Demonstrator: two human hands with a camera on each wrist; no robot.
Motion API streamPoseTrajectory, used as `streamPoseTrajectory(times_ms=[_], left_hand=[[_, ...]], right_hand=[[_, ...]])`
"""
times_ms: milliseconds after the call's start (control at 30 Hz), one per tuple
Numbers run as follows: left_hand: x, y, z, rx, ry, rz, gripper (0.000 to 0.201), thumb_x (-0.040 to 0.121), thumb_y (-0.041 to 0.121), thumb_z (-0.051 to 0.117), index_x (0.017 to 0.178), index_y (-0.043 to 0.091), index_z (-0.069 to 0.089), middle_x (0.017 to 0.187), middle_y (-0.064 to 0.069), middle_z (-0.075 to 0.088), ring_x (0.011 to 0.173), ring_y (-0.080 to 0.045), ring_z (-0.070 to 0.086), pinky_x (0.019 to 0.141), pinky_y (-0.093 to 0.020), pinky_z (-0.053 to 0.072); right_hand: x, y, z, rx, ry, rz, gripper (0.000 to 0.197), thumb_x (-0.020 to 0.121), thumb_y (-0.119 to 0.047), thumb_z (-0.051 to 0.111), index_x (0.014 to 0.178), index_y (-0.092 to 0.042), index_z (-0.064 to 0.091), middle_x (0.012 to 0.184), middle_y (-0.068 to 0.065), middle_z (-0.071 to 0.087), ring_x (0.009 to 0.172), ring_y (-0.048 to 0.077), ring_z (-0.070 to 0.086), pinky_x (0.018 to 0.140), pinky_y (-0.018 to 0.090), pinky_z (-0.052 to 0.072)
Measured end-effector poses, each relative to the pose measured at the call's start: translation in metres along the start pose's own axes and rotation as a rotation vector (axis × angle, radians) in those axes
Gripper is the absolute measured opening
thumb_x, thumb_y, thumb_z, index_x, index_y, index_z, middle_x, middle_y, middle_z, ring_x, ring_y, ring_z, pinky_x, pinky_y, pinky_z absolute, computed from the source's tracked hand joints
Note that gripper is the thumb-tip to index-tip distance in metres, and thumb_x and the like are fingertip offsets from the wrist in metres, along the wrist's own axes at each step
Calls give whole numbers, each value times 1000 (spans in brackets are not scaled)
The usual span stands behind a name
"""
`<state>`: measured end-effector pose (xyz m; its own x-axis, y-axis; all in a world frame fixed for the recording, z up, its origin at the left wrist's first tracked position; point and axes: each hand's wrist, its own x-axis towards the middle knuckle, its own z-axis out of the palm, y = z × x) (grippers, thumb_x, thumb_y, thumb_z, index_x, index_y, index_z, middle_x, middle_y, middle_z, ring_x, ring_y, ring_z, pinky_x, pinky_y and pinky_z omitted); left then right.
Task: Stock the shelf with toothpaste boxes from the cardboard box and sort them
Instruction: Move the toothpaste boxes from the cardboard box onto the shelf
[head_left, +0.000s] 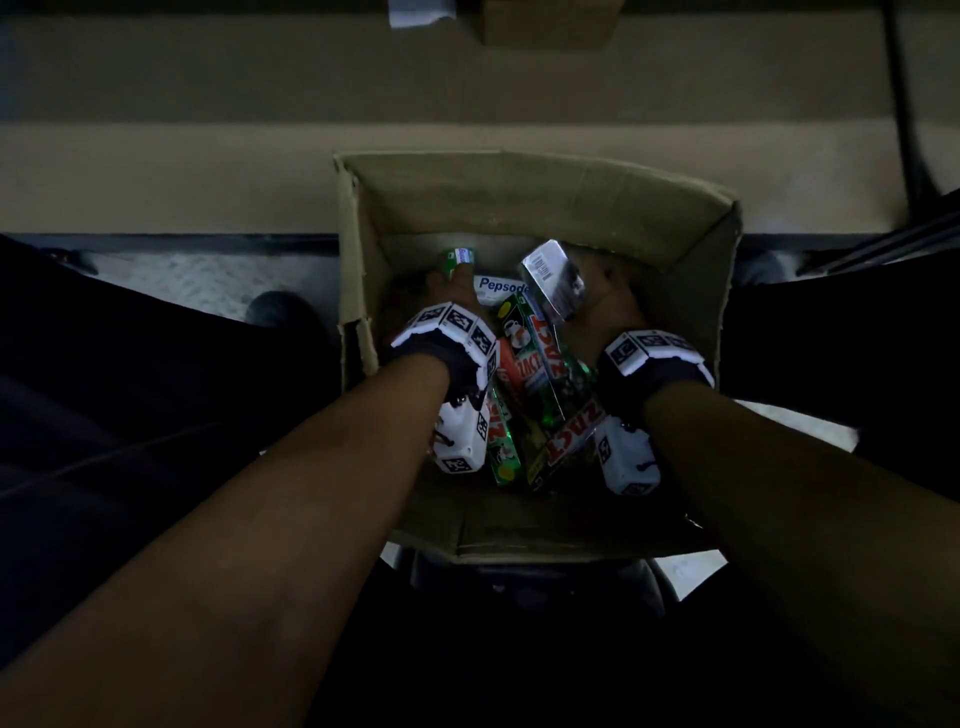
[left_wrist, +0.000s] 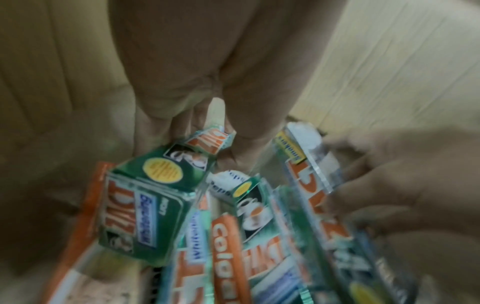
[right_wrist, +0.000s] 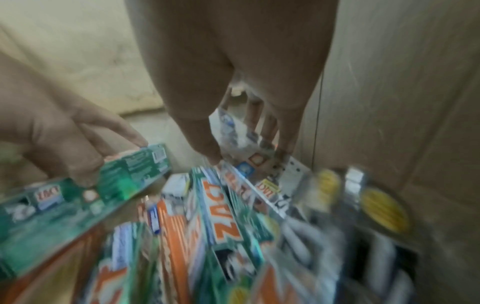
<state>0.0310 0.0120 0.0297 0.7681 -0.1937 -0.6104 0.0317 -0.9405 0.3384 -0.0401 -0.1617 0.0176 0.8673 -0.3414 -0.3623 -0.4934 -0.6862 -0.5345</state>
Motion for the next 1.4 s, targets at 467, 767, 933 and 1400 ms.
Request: streamPoseTrajectory(times_ms=[467,767,933,1400], left_hand=[[-12,1,-19,-105,31,17,88,67,36,83,144,26,43,144,-9,49,124,-28,54,100,-39,50],[-93,27,-64,-277,85,88,82,69,13,79,142,30,43,114,-3,67,102,-24,66,89,-37,57],[-122,38,-83,-458,105,152,77,74,3,78,141,22,45,115,-1,66,101,-20,65,85,-29,54],[-192,55,-169,-659,128,341,77,85,-2,68,148,26,34,98,13,56,83,-7,63,57,-25,54]], right_hand=[[-18,-38,-39,-127,-133,-11,53,75,-46,76,125,-33,62,128,-4,65,114,23,63,88,23,48],[-52,-63,-66,178,-100,29,41,73,-37,77,111,-39,61,100,-9,72,81,15,73,61,22,51],[-73,-85,-90,322,-54,-37,40,80,-28,76,115,-36,58,93,4,76,63,22,70,53,33,56],[-107,-144,-161,464,49,-219,39,83,-33,76,119,-39,60,95,-3,74,78,13,73,65,29,58]])
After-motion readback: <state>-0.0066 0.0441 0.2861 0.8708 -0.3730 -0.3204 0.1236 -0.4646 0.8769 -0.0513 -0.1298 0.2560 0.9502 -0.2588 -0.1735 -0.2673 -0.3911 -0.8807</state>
